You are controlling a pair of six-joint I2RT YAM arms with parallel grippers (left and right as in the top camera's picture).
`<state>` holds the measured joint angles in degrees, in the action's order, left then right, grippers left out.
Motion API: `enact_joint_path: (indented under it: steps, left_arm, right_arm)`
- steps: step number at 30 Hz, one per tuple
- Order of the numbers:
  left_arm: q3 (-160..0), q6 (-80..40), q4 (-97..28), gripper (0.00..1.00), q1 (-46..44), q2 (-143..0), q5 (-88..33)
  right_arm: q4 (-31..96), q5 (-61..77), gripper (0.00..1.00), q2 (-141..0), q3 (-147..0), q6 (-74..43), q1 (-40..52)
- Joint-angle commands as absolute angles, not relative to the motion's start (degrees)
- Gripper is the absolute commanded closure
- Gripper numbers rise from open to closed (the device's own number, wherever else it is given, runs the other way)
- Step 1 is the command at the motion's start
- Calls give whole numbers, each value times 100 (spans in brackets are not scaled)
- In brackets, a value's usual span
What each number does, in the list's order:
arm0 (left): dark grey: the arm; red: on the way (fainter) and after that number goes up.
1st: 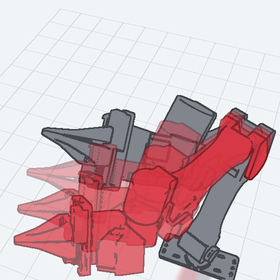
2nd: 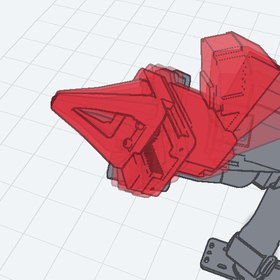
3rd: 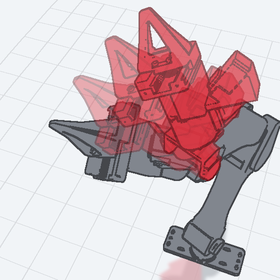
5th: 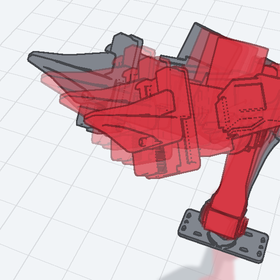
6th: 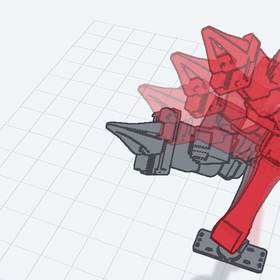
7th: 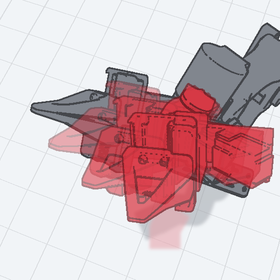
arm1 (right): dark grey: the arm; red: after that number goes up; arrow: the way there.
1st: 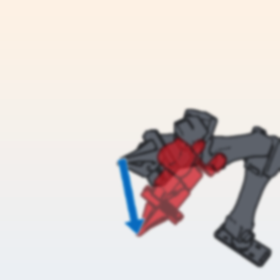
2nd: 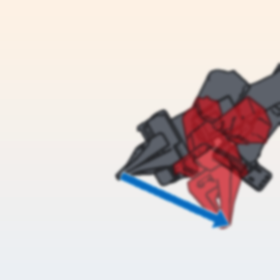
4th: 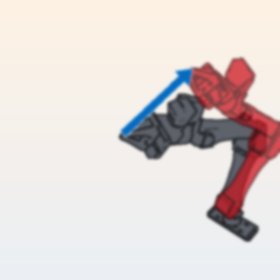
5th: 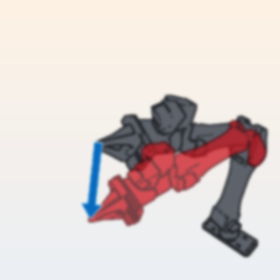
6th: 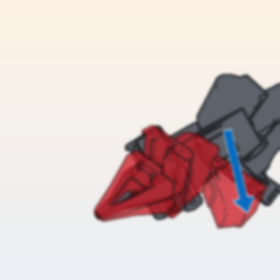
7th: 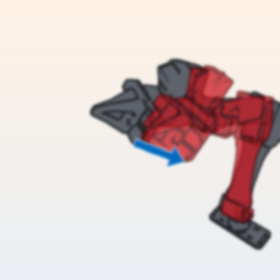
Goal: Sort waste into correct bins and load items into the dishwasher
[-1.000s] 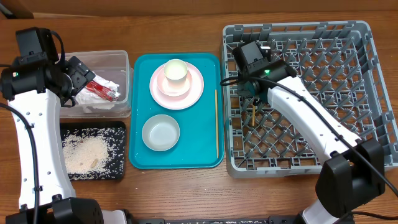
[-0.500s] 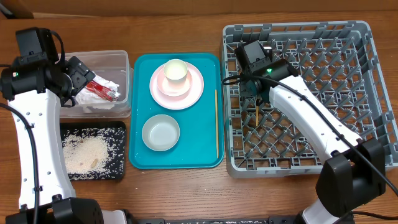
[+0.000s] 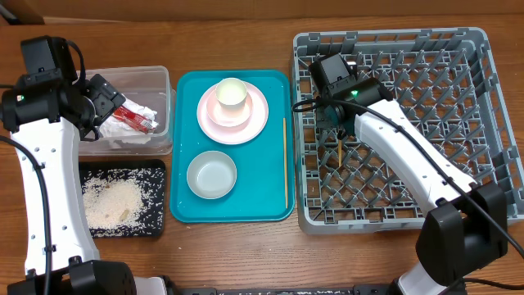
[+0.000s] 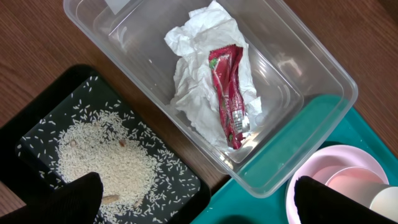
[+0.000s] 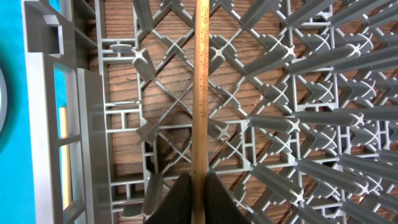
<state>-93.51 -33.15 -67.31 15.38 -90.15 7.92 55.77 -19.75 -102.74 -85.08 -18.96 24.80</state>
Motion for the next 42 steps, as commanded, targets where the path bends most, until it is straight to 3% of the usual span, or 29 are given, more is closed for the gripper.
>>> enact_joint_path:
  steps: [1,16,30,37,42]
  left_arm:
    - [-9461,-3430,-6726,0,1540,-9032,746]
    - [-9461,-3430,-6726,0,1540,-9032,746]
    - [-9461,-3430,-6726,0,1540,-9032,746]
    - [-9461,-3430,-6726,0,1540,-9032,746]
    - [-9461,-3430,-6726,0,1540,-9032,746]
  right_arm:
    - [5568,-1986,91,-10289,-8545,-1730,2462]
    - [5586,-1850,83,-10289,-8545,-1745,2462]
    - [5317,915,78,-10289,-8545,-2110,2578]
    - [5223,847,71,-10289,-8545,-2338,2991]
    - [5162,-742,64,-10289,-8545,-3205,3868]
